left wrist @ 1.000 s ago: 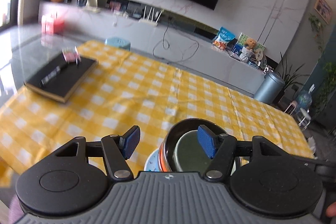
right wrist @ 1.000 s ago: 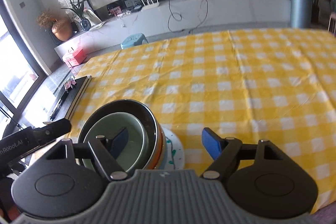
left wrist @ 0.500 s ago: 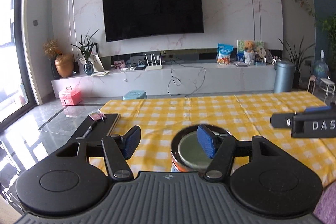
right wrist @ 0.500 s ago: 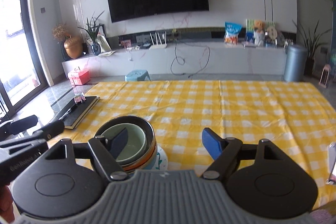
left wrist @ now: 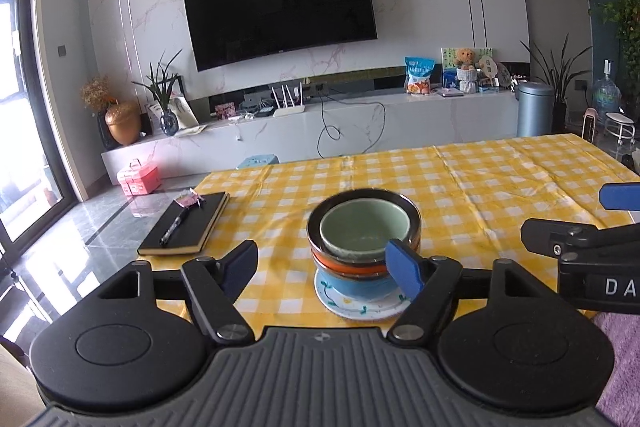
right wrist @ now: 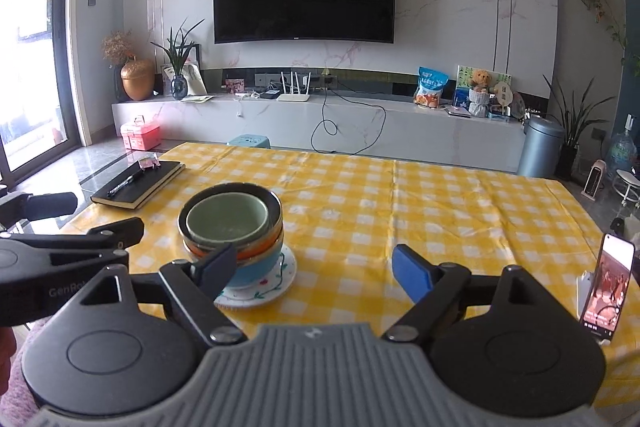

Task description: Organize plates and bowls

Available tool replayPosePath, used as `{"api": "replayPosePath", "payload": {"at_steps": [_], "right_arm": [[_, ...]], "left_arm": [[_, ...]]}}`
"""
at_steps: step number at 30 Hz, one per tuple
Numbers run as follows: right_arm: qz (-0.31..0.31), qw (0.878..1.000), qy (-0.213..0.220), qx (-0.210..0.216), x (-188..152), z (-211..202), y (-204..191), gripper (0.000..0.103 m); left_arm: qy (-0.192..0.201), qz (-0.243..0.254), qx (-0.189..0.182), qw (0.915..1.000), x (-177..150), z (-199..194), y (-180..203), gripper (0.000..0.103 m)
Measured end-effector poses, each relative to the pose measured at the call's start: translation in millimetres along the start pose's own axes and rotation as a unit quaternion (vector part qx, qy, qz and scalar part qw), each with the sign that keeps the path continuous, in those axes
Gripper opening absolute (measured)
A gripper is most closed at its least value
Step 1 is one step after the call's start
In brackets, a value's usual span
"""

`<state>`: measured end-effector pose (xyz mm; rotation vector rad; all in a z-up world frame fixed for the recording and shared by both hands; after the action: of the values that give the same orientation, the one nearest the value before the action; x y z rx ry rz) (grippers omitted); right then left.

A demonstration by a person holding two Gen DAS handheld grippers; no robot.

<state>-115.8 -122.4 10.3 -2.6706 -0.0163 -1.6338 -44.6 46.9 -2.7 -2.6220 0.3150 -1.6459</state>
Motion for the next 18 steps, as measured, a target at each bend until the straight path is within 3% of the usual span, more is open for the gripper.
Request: {"api": "replayPosePath", "payload": {"at_steps": [11, 18], "right_arm": [[0.033, 0.999, 0.015, -0.014, -26.7, -24.5, -1.9, 0.091], [0.035, 0.999, -0.005, -0.012, -37.0, -20.2, -2.9, 0.094]], "left_arm": [[-0.031, -0.021, 0.017, 0.9991, -23.5, -3.1, -1.4, 0.088], [-0.074, -0.031, 0.022, 0.9966, -36.9, 4.2, -3.1, 0.088]]}}
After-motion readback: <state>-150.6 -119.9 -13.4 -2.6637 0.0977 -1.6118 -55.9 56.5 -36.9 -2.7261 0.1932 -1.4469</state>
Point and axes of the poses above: each gripper's, at about its wrist camera, not at the fingertips, and z roughly the way its jaws point, y to its right, x to its top, the point moved 4 cm from there along z, roughly the way its jaws point, and after that the axes turned 2 degrees about -z, right-handed, at the moved point
